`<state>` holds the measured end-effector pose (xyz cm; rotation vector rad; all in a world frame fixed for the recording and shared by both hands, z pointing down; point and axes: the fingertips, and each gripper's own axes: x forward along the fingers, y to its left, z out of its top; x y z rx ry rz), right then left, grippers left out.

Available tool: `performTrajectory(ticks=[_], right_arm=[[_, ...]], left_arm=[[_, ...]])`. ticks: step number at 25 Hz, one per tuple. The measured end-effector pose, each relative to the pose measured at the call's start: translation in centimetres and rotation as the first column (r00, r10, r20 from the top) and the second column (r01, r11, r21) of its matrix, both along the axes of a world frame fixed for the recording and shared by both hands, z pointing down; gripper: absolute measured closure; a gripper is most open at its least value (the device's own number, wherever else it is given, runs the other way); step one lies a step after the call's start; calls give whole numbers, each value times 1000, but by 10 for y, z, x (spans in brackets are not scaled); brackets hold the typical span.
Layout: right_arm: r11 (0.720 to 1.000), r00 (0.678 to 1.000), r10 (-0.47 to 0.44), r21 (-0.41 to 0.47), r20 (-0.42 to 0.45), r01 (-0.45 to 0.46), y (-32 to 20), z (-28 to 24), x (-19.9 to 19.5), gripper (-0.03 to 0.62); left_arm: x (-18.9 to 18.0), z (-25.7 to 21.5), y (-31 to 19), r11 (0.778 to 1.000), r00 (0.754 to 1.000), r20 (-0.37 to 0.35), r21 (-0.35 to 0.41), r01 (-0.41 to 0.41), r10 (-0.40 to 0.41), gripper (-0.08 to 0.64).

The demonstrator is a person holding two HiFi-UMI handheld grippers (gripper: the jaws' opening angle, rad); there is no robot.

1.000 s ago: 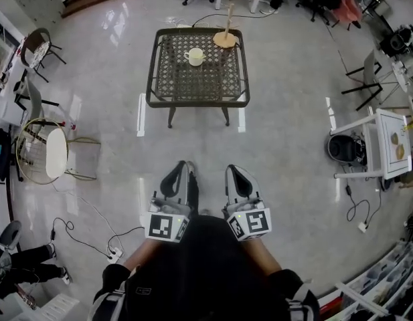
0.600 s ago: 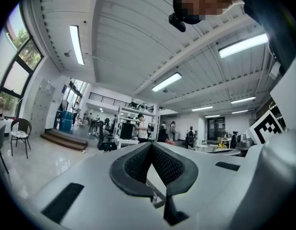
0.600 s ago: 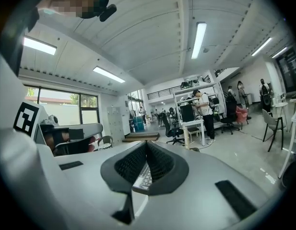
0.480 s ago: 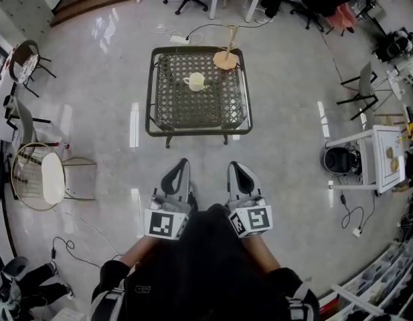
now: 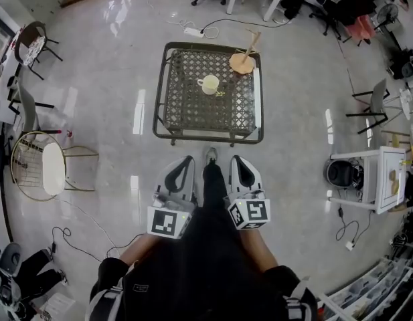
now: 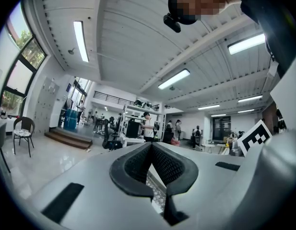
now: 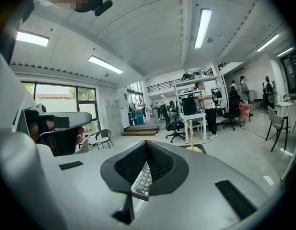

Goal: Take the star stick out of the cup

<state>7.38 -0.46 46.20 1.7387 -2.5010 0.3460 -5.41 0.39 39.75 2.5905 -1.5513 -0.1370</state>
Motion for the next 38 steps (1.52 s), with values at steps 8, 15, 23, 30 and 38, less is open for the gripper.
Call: performTrajectory(ticks=[8, 15, 23, 30, 38], right_arm=[[999, 1000, -11, -52, -4, 11, -82, 22, 9, 581], [991, 1000, -29, -134, 8, 29, -155, 55, 7, 580], [960, 998, -11, -277, 70, 30, -222, 105, 16, 564], [890, 989, 37, -456, 142, 32, -258, 166, 17, 526], [819, 979, 87, -573, 184, 35, -285, 218, 15, 491]], left_arm=[[8, -2, -72, 1000, 999, 38, 0, 26, -25, 548], [12, 8, -142, 999, 998, 57, -37, 37, -34, 548], [20, 25, -207, 994, 997, 57, -92, 51, -46, 548], [20, 47, -252, 988, 995, 79, -141, 69, -58, 548], [17, 62, -280, 980, 994, 75, -173, 96, -84, 548]])
